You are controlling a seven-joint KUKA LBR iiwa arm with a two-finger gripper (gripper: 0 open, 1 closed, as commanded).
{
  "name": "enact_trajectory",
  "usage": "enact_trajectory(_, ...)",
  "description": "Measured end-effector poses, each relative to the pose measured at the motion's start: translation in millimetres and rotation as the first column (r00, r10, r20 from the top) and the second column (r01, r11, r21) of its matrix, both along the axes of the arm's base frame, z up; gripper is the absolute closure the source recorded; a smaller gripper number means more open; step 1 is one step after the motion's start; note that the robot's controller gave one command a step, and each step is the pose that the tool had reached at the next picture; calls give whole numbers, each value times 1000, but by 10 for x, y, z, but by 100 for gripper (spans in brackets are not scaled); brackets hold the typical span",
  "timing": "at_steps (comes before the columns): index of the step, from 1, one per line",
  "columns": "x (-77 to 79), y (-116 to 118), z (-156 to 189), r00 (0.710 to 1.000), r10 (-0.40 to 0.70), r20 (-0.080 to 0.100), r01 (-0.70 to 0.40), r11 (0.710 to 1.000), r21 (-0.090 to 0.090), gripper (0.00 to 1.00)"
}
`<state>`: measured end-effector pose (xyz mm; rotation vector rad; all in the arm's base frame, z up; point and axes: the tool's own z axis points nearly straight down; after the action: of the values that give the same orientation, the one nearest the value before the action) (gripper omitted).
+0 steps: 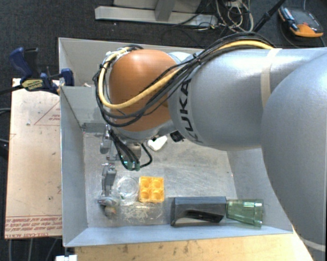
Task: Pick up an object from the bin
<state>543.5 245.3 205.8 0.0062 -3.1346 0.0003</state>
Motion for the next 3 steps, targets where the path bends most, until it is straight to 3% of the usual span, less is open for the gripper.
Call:
enact_trajectory(1, 21, -10, 39, 1000, -4, 7, 4, 1000, 2, 0)
enact_trajectory(2, -200, -16, -112, 995, 95, 14, -95, 995, 2, 0)
enact_trajectory(3, -514, -286, -834, 982, 187, 10, -187, 982, 2, 0)
